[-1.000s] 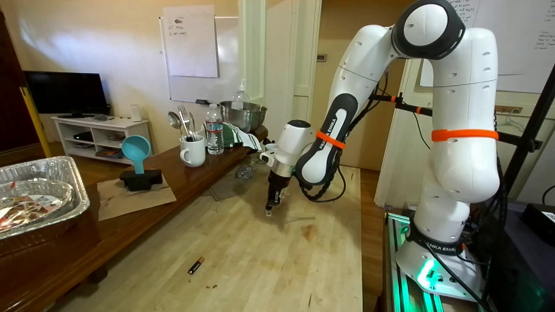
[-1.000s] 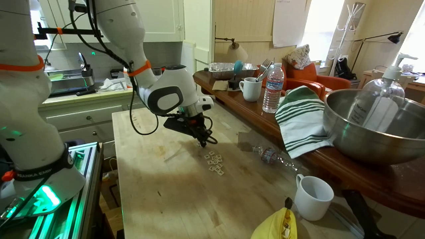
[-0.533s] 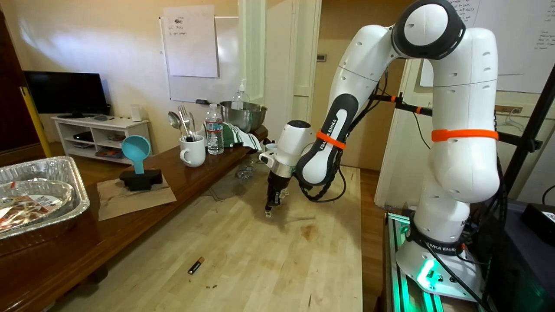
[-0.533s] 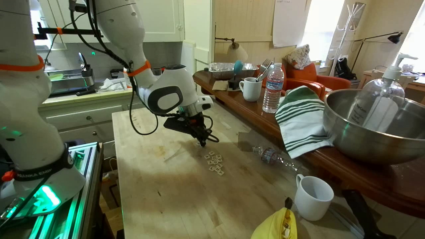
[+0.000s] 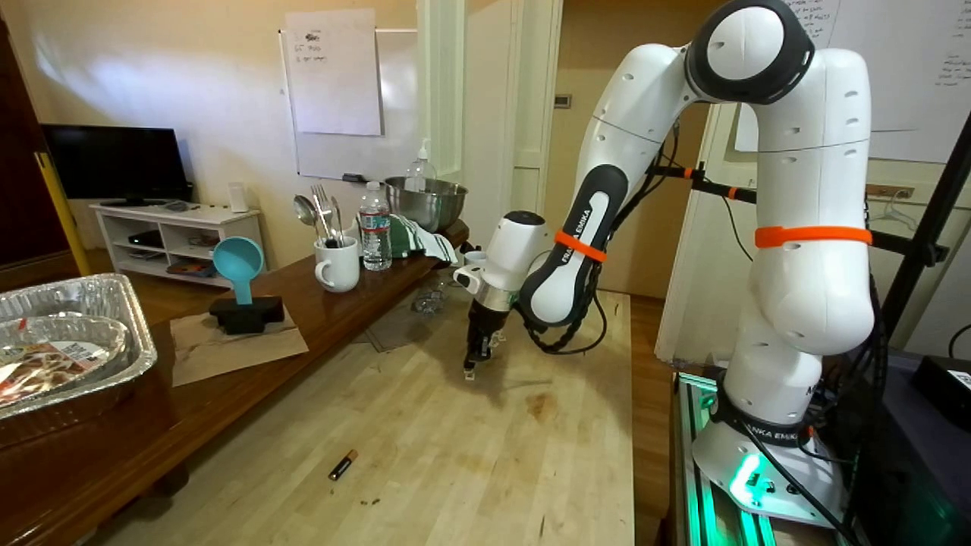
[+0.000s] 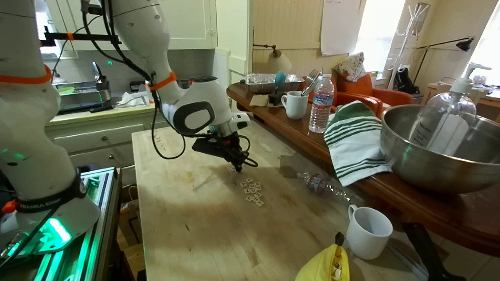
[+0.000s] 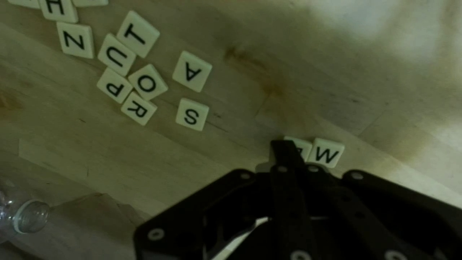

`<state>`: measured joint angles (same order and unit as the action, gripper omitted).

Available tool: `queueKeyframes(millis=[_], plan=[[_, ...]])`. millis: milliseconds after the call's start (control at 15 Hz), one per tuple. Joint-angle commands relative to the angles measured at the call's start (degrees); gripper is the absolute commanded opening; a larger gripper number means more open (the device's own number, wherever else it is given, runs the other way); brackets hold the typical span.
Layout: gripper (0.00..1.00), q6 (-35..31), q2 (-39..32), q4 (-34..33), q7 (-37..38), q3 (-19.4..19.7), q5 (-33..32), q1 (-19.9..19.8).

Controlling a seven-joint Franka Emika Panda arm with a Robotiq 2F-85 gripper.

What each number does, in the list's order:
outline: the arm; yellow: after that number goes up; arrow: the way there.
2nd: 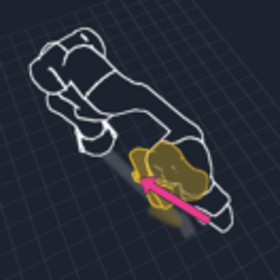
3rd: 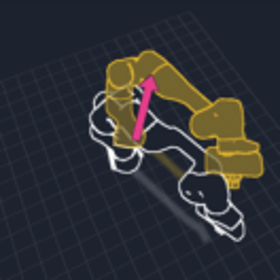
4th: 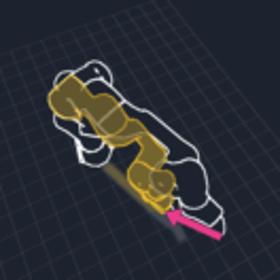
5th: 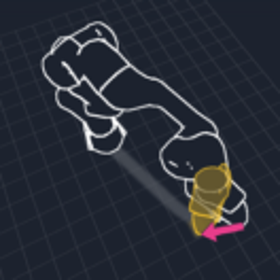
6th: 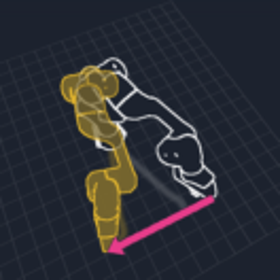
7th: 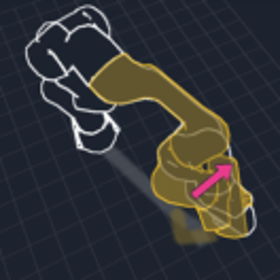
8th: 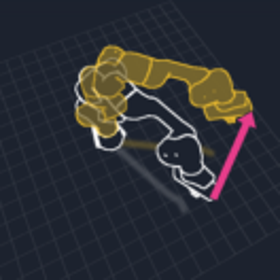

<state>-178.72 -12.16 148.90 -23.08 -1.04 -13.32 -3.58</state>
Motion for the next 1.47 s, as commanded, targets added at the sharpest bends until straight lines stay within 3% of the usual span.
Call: queueKeyframes(millis=[0, 1400], plan=[[0.00, -2.5, -2.1, 1.2, -0.2, -0.5, -1.4, -0.3], [0.00, -2.5, -2.0, 1.5, -2.6, -0.2, -3.4, -0.8]])
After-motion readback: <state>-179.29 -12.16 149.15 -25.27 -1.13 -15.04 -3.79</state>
